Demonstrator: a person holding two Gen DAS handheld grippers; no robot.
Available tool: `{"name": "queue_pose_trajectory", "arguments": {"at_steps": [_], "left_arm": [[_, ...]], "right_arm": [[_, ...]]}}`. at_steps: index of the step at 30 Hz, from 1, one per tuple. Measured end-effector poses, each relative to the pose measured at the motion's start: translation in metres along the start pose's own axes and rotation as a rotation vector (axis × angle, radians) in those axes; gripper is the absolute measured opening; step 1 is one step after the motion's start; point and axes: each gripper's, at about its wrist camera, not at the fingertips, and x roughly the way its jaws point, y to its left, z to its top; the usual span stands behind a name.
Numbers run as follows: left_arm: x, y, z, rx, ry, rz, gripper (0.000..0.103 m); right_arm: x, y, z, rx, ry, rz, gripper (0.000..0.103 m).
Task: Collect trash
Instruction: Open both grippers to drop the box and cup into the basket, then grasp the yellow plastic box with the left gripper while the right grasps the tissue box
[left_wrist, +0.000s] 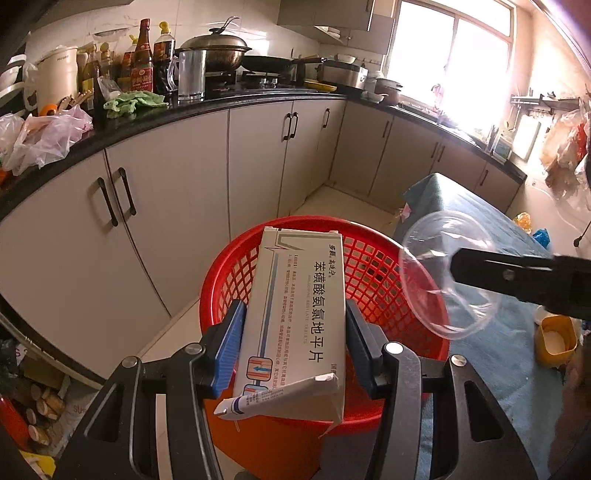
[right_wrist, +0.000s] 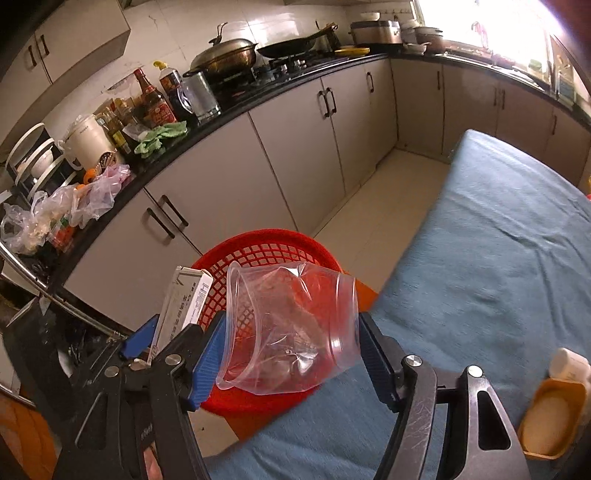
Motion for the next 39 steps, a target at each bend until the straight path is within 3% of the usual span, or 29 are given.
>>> {"name": "queue_pose_trajectory", "arguments": {"at_steps": [5,12,16,26,31,33,39], "left_arm": [[-0.001,-0.003,0.001,-0.003,-0.008,-0.002,0.069],[-0.019,-0.009,-0.004,-0.021,-0.026,-0.024,0.07],[-0.035,-0.032,-0.015,0.013,-0.041,-0.056,0.071],[-0.044,-0.141,-0.053,0.21,0.015,-0.191,0.072],[-0.053,-0.199,-0.066,0.34,0.019,-0.246,0.073],[-0.057,-0.223,-0.069,0.393,0.007,-0.266,0.08],[-0.053,-0.288,-0.073,0.536,-0.024,-0.239,0.082]], "right_arm": [[0.009,-0.005,0.003,0.024,0.006,0.022,0.075],[-0.019,-0.02,-0.009,0.054,-0.034,0.039,0.075],[-0.049,-0.038,-0.033,0.071,-0.07,0.033,0.075],[-0.132,-0.117,-0.105,0.194,-0.154,-0.023,0.075],[-0.196,-0.183,-0.139,0.315,-0.262,-0.1,0.075],[-0.222,-0.209,-0.152,0.36,-0.314,-0.14,0.075],[-0.26,-0.268,-0.182,0.499,-0.378,-0.183,0.075]]}}
